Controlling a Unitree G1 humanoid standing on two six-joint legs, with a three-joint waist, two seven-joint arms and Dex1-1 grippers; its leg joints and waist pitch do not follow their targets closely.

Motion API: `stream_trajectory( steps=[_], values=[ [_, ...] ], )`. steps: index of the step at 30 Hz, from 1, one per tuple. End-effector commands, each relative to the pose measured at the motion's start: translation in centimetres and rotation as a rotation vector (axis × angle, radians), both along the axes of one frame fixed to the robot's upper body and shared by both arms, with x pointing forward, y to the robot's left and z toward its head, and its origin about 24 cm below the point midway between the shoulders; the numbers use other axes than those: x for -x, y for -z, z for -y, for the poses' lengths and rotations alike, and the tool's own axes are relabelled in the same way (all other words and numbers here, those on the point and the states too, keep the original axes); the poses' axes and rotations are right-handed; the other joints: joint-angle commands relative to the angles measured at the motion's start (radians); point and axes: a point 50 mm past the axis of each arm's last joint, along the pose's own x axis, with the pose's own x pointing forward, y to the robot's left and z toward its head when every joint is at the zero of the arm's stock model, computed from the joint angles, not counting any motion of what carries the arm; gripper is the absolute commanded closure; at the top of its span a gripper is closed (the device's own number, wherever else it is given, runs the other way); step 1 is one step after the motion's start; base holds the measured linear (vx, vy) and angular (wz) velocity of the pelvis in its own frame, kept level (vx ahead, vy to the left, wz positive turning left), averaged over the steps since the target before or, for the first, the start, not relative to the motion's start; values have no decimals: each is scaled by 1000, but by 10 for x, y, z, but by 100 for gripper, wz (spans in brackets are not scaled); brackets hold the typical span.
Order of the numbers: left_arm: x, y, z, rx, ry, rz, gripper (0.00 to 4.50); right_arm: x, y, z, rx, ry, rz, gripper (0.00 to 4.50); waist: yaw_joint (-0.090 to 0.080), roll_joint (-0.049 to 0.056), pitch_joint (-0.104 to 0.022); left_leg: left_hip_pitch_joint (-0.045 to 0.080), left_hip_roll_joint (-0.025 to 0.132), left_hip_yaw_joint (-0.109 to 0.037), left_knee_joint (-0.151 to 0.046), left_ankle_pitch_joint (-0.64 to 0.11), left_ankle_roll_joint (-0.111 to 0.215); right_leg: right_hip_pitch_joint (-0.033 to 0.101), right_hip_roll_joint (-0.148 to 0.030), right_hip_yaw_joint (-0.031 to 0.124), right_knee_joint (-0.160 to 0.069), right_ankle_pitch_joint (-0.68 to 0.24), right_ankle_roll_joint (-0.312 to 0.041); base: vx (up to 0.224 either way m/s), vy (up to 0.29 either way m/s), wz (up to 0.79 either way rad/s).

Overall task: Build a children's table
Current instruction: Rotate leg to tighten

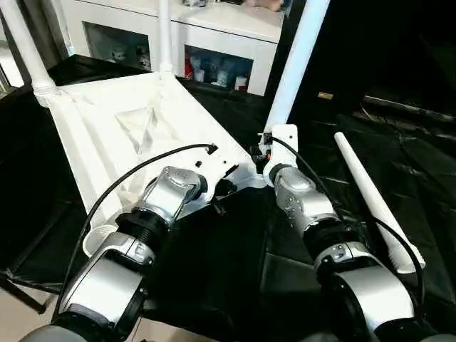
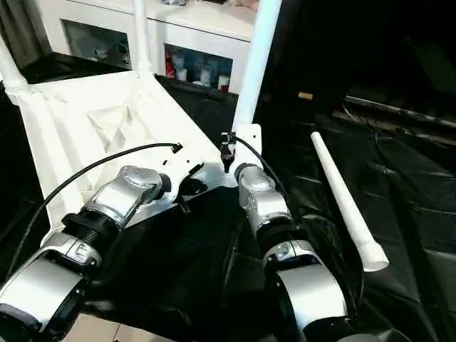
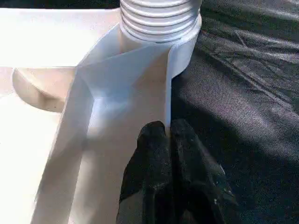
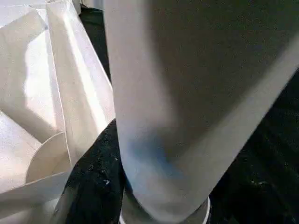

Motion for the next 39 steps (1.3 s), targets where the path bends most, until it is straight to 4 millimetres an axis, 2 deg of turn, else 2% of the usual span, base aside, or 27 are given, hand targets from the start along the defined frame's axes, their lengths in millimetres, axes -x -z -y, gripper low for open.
stream_trajectory(
  steps=[1,7,8,10,12,13,14,15,16,18,21,23,25,26,27,28,30,31,32,34,35,36,39],
  values=[
    [-11,-18,1,1,-38,80,450,29,53,-6,36,-57,-241,203,-2,20,-34,5,-7,8,-88,-506,-13,20,-34,17,-87,-533,-85,0,0,0],
    [-10,-20,0,12,-11,88,450,25,46,-7,28,-89,-194,155,-2,21,-34,4,-7,8,-90,-506,-12,19,-34,17,-87,-532,-88,0,0,0],
    [-10,-20,0,13,-6,90,450,24,45,-7,29,-92,-188,145,-2,24,-34,4,-7,7,-90,-510,-13,20,-35,16,-88,-538,-86,0,0,0],
    [-9,-21,0,17,16,98,450,22,41,-7,26,-106,-158,129,-3,21,-35,0,-7,6,-91,-503,-11,23,-36,16,-88,-534,-88,0,0,0],
    [-8,-22,1,24,45,109,450,19,34,-5,12,-135,-112,101,-2,20,-38,-1,-5,8,-90,-482,-9,25,-37,20,-83,-505,-99,0,0,0],
    [-8,-22,1,25,54,112,450,18,32,-5,12,-144,-97,101,0,21,-38,-2,-5,9,-91,-470,-8,26,-38,21,-83,-487,-105,0,0,0],
    [-8,-22,1,25,57,113,450,18,32,-4,12,-147,-92,92,6,18,-43,-8,-2,15,-90,-402,-5,34,-40,28,-70,-391,-135,0,0,0],
    [-7,-23,1,27,75,120,450,17,28,-2,-1,-165,-67,84,5,15,-44,-13,-3,16,-90,-376,0,38,-37,28,-64,-366,-143,0,0,0],
    [-5,-24,0,30,92,121,450,16,23,2,-14,-183,-38,66,9,17,-45,-15,-1,20,-90,-343,7,39,-35,28,-59,-341,-152,0,0,0],
    [-5,-24,0,31,101,120,450,15,21,4,-24,-195,-21,58,14,16,-48,-15,0,27,-85,-294,18,39,-36,31,-54,-295,-167,0,0,0],
    [-1,-26,-4,37,150,133,450,16,12,21,-21,-264,34,44,23,12,-48,-19,-2,35,-77,-240,32,40,-33,34,-48,-247,-186,0,0,0],
    [0,-27,-6,41,161,135,450,17,9,26,-18,-281,49,44,30,12,-54,-19,-1,37,-71,-176,44,45,-33,35,-33,-165,-207,59,-29,1],
    [1,-27,-10,43,173,134,450,19,3,32,-21,-322,80,44,31,20,-60,-19,-5,41,-64,-68,68,53,-28,37,-16,-9,-243,28,-10,-1],
    [2,-26,-11,43,176,131,450,21,1,34,-24,-340,86,44,33,16,-62,-20,-7,41,-61,-20,85,58,-25,37,-8,60,-264,0,0,0],
    [2,-26,-11,43,177,130,450,21,0,35,-26,-349,88,44,33,16,-62,-20,-7,41,-61,-20,85,58,-25,37,-8,60,-264,0,0,0],
    [3,-25,-14,41,180,127,450,23,-2,38,-26,-374,95,44,33,17,-61,-17,-8,44,-60,-12,102,56,-24,37,-8,84,-280,0,0,0],
    [4,-24,-15,38,186,122,450,25,-3,41,-21,-393,97,44,33,16,-59,-15,-6,45,-60,-34,116,56,-25,37,-10,57,-288,0,0,0],
    [5,-24,-17,36,190,118,450,27,-5,44,-15,-410,98,44,34,19,-55,-12,-4,47,-63,-78,109,54,-25,37,-18,-9,-282,0,0,0],
    [7,-23,-20,36,203,114,450,32,-8,53,5,-448,96,44,38,13,-54,-12,-2,47,-63,-101,102,55,-28,38,-21,-45,-269,0,0,0],
    [8,-24,-22,37,215,115,450,34,-10,58,16,-474,96,44,38,15,-55,-13,0,46,-64,-112,95,55,-29,38,-21,-72,-259,0,0,0],
    [9,-24,-23,41,226,114,450,36,-12,63,25,-492,95,44,38,9,-53,-14,-2,47,-63,-123,86,53,-27,38,-24,-97,-247,0,0,0],
    [9,-24,-23,41,226,114,450,36,-12,63,25,-492,95,44,40,10,-53,-14,-1,46,-63,-128,83,53,-28,38,-23,-107,-244,0,0,0],
    [15,-24,-27,52,271,99,450,41,-22,79,55,-563,99,44,41,6,-52,-17,-3,46,-61,-131,79,53,-28,38,-27,-149,-223,0,0,0]
  ],
)
